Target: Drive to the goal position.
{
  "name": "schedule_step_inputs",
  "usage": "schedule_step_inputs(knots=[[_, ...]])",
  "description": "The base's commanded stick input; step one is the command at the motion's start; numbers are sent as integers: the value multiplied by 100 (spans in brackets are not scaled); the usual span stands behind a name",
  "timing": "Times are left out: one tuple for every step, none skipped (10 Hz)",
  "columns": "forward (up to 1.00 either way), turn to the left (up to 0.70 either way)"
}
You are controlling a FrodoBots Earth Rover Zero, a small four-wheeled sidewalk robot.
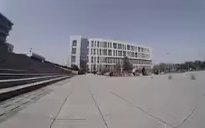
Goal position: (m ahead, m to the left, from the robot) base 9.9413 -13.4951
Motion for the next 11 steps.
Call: schedule_step_inputs(knots=[[100,0],[100,0],[100,10],[100,22],[100,35],[100,40],[100,40],[100,40],[100,40],[100,40],[100,40]])
